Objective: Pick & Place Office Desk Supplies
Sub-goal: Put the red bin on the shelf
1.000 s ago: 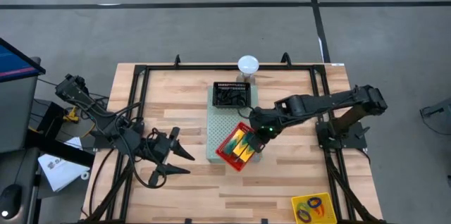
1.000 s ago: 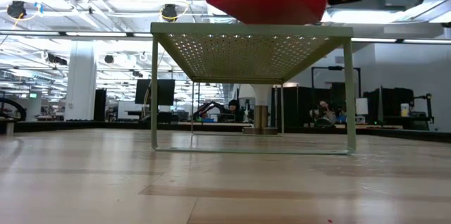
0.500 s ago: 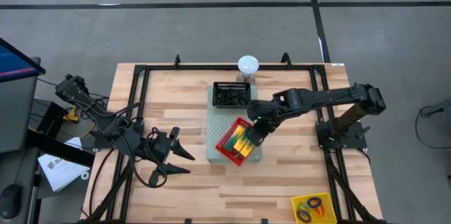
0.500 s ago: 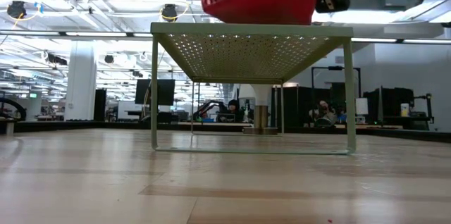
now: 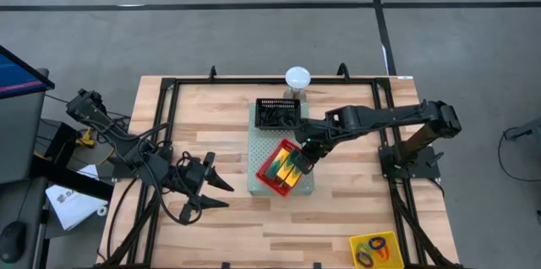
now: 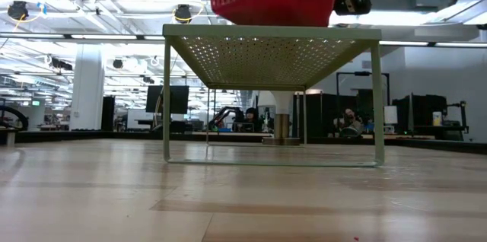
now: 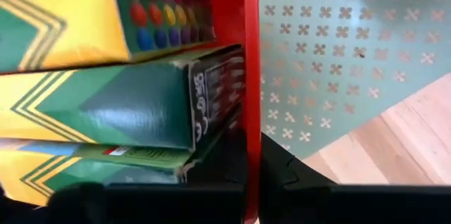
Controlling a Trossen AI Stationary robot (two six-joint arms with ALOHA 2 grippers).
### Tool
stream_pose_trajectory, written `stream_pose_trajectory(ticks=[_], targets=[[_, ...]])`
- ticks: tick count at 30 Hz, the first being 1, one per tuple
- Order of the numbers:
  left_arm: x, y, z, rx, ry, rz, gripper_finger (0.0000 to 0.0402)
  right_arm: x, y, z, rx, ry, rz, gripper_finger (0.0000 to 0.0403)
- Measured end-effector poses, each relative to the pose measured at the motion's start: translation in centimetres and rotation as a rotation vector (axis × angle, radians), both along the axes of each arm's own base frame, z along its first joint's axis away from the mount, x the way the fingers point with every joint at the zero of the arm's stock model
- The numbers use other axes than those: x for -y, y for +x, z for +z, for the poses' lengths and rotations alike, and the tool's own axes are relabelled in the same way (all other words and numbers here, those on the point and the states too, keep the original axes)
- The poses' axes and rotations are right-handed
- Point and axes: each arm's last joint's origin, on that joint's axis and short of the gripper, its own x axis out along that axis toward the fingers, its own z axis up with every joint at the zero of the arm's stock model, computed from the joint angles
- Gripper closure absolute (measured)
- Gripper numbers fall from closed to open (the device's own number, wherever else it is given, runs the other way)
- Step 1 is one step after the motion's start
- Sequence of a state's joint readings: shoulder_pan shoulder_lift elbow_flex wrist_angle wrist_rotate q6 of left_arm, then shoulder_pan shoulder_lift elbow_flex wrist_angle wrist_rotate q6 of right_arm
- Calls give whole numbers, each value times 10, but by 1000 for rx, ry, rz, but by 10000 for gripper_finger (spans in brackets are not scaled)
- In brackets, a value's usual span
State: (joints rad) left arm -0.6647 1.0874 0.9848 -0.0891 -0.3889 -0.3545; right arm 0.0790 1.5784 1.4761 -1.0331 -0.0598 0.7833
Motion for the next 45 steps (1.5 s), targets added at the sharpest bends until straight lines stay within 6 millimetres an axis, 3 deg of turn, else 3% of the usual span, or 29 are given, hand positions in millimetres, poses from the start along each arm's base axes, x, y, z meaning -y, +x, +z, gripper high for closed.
stream_pose_trajectory(ticks=[23,28,37,41,45], targets=[[0,0,0,-6,-28,5,214,16,3,2,36,-81,-65,335],[0,0,0,-6,-28,5,214,17,-7,17,87,-128,-112,334],[0,0,0,-5,-26,5,214,-1,-47,51,169,-141,-225,339],[0,0,0,-5,-25,5,214,-24,-56,48,121,-103,-221,380],[0,0,0,-3,-25,11,214,-52,-49,35,84,-97,-231,396]])
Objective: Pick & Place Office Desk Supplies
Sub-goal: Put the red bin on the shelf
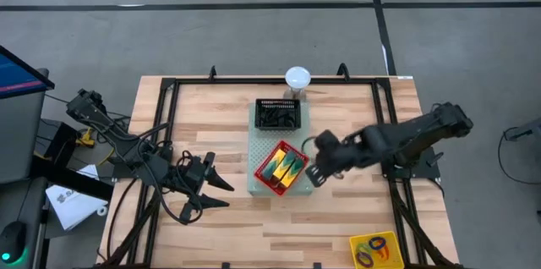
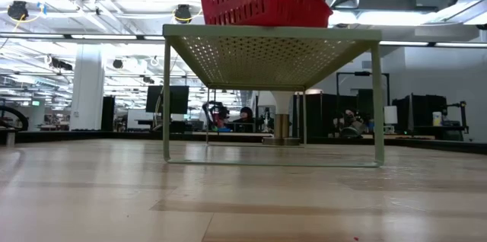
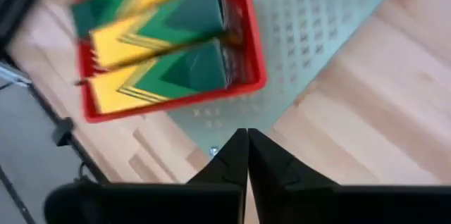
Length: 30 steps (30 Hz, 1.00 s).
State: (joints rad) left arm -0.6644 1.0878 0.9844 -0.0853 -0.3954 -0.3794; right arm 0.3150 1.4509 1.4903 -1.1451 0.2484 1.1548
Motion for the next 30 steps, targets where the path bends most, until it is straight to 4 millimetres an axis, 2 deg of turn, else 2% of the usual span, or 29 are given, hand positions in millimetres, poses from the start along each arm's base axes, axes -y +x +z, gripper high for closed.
stream_pose_trajectory(ticks=[5,11,22,30], targets=[[0,0,0,-1,-8,21,214,-22,14,-30,-124,-12,-56,401],[-1,1,2,15,-25,35,215,-27,31,-48,-130,-34,-126,402],[-1,1,3,26,-34,34,230,-7,60,-56,-33,-33,-155,402],[-1,1,3,27,-36,33,234,17,70,-58,-29,-54,-171,403]])
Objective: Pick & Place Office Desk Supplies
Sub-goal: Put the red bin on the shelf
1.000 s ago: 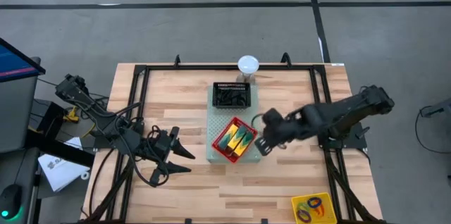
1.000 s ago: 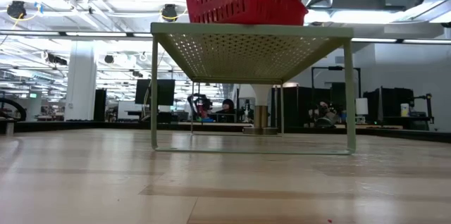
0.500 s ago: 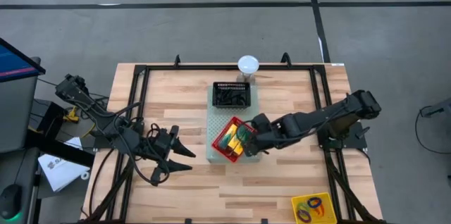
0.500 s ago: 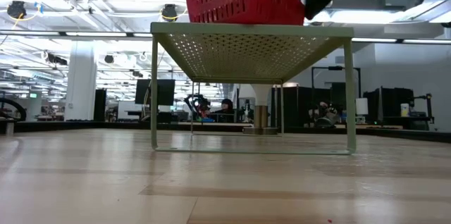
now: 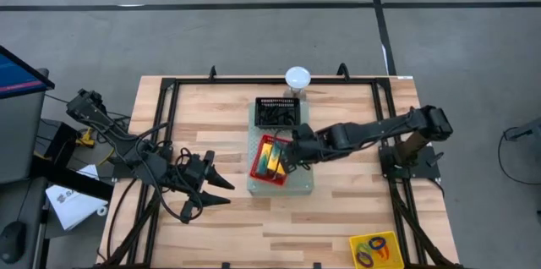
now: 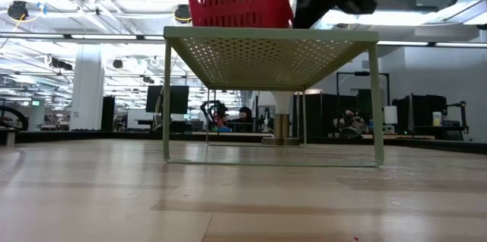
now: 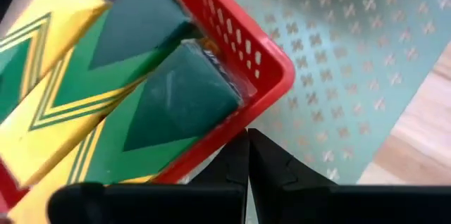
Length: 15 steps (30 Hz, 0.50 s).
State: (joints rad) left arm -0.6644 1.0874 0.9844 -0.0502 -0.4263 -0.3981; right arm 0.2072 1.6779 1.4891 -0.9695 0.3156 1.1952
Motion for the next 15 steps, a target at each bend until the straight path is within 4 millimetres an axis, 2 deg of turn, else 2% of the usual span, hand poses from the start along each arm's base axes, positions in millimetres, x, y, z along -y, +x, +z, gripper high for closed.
stream_pose_trajectory(ticks=[8,15], targets=[[0,0,0,-2,-3,-2,234,14,10,4,74,10,22,403],[0,0,0,-2,-2,-4,234,13,11,4,80,10,27,403]])
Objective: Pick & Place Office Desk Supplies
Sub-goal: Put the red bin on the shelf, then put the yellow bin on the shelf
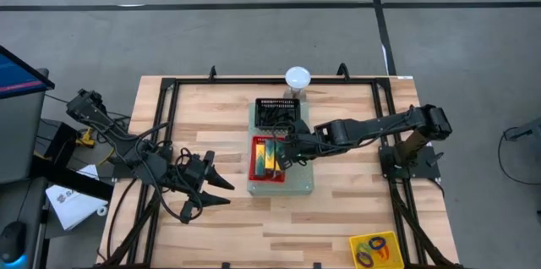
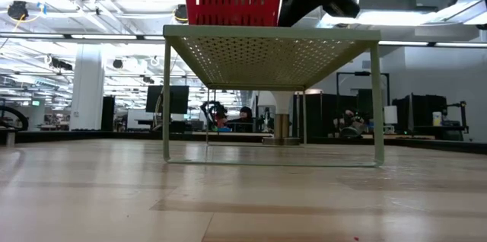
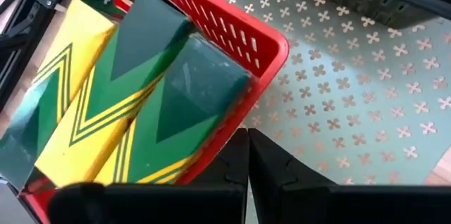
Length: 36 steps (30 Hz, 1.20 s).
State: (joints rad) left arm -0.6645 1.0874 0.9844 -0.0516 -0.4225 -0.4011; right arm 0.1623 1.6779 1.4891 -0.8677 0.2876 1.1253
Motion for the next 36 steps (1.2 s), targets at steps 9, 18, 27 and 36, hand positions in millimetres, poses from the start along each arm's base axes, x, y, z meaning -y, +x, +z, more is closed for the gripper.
stream_pose_trajectory(ticks=[9,18,27,36], targets=[[0,0,0,0,0,1,234,0,3,2,38,7,-2,403],[0,0,0,0,1,5,234,0,3,2,42,7,-2,403],[0,0,0,0,1,4,234,5,-9,6,0,-51,-112,403],[0,0,0,-4,-5,5,234,-19,-67,42,-15,-64,-124,401]])
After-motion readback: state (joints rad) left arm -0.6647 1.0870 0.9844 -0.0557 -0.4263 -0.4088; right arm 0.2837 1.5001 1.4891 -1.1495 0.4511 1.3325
